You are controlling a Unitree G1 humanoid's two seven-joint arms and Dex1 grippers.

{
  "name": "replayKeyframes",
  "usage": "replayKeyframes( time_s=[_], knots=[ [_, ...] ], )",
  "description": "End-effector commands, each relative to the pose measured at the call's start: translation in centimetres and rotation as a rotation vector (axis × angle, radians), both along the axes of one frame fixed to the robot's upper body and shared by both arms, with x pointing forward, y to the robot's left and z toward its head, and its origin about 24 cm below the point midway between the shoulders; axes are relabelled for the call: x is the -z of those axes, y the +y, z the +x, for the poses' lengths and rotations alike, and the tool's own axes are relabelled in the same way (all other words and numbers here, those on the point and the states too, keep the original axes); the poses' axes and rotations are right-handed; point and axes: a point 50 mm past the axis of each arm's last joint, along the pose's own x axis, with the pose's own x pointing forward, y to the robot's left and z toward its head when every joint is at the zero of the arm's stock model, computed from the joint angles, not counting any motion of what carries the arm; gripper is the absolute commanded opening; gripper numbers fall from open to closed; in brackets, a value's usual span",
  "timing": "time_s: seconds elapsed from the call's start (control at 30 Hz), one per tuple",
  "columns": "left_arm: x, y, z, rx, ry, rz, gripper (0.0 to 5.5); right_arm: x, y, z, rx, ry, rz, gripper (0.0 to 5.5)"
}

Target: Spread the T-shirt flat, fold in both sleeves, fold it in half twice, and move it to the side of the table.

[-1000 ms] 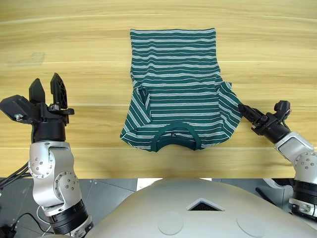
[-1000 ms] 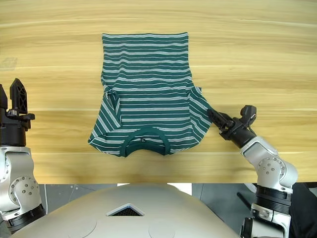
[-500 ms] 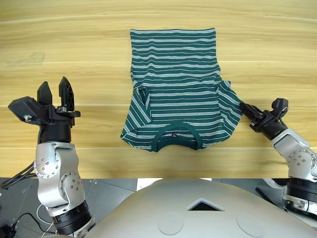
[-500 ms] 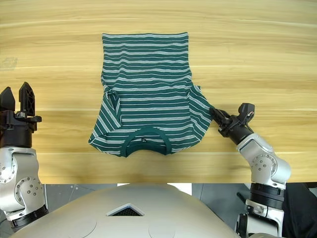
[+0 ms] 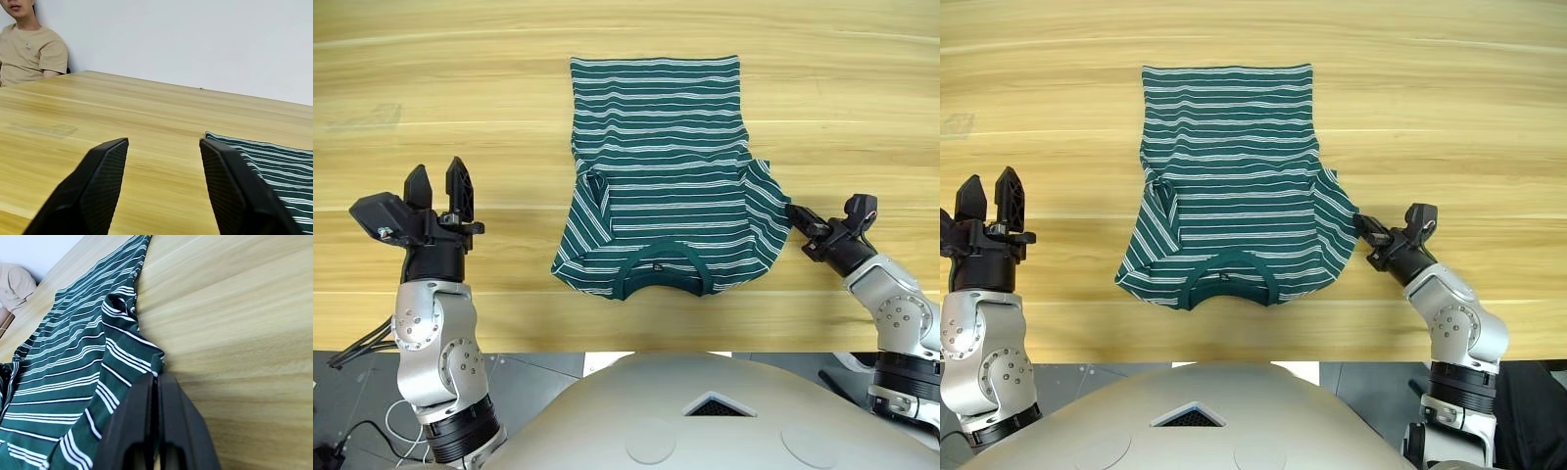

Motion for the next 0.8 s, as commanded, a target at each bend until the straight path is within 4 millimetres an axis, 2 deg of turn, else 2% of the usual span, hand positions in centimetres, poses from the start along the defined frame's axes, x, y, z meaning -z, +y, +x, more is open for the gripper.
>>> replayKeyframes(
  time_s=[0.03,0.17,0.33,0.47,0.63,0.8],
  knots=[
    [0.4,-0.2,0.1,0.010,0.016,-0.001,2.72,-0.8,0.9,0.2,-0.042,-0.062,0.039,0.03],
    [0.4,-0.3,0.2,0.017,0.017,0.002,2.72,-2.2,1.9,0.4,-0.109,-0.146,0.080,0.03],
    [0.4,-0.4,0.3,0.032,0.026,0.015,2.72,-2.7,2.8,0.4,-0.161,-0.169,0.079,0.03],
    [0.9,-0.6,0.2,0.049,0.060,0.051,2.72,-2.3,3.7,0.1,-0.223,-0.165,0.037,0.03],
    [2.2,-1.5,0.1,0.125,0.153,0.137,2.72,-0.3,5.5,0.0,-0.301,-0.151,-0.139,0.03],
    [2.9,-1.9,-0.1,0.156,0.182,0.153,2.72,-0.7,7.1,0.3,-0.332,-0.215,-0.073,0.03]
  ],
)
